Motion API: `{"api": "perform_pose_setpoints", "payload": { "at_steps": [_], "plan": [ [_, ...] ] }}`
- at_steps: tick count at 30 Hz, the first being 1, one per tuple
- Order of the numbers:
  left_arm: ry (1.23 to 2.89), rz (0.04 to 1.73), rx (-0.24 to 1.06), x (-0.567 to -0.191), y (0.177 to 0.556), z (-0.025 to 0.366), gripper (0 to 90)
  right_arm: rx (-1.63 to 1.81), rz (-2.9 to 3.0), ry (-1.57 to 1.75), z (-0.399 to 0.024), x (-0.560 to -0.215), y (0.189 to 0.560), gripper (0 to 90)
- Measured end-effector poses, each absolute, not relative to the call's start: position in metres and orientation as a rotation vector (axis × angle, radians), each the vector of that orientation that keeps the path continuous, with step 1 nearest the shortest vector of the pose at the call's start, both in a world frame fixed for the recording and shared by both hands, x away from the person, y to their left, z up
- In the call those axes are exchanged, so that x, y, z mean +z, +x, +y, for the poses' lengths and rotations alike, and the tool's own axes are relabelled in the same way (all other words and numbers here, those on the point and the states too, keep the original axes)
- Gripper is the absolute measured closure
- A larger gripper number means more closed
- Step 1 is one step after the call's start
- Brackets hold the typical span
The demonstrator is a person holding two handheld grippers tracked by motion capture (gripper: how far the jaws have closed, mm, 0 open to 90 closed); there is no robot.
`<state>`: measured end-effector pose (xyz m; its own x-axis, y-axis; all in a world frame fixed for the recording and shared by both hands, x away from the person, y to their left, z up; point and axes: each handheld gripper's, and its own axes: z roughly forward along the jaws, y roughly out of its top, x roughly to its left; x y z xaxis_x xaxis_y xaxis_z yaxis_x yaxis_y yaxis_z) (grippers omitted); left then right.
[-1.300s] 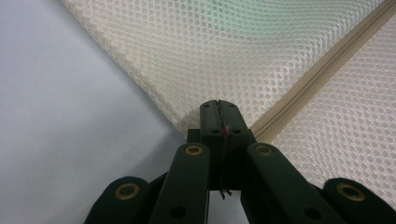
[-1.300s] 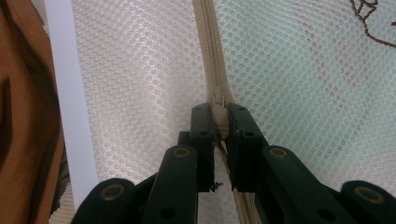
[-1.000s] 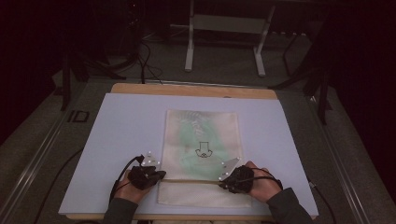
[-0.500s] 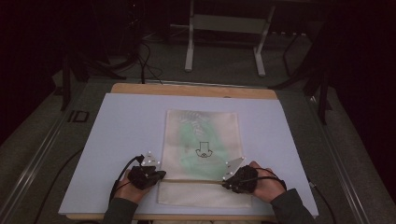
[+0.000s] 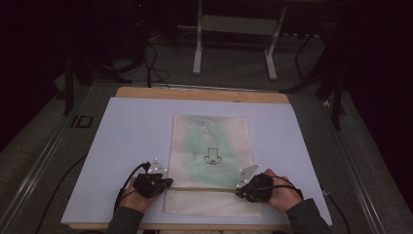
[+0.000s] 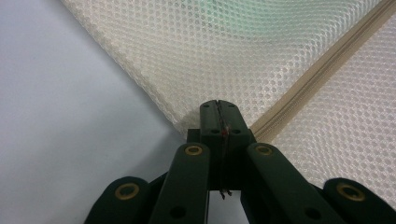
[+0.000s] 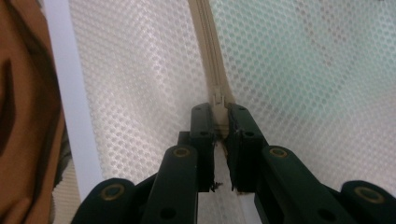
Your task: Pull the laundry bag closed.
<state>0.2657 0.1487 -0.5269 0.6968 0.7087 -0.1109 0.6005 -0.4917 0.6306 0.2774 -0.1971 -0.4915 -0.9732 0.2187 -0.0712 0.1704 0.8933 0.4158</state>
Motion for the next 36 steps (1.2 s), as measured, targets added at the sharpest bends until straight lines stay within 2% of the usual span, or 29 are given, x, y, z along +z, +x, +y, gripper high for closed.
{"api": "perform_pose_setpoints", "payload": {
  "at_steps": [36],
  "plan": [
    [2.253, 0.990, 0.216, -0.527, 0.266, 0.148, 89.6, 0.692, 2.927, 0.483, -0.250, -0.492, 0.279, 82.4]
  ]
}}
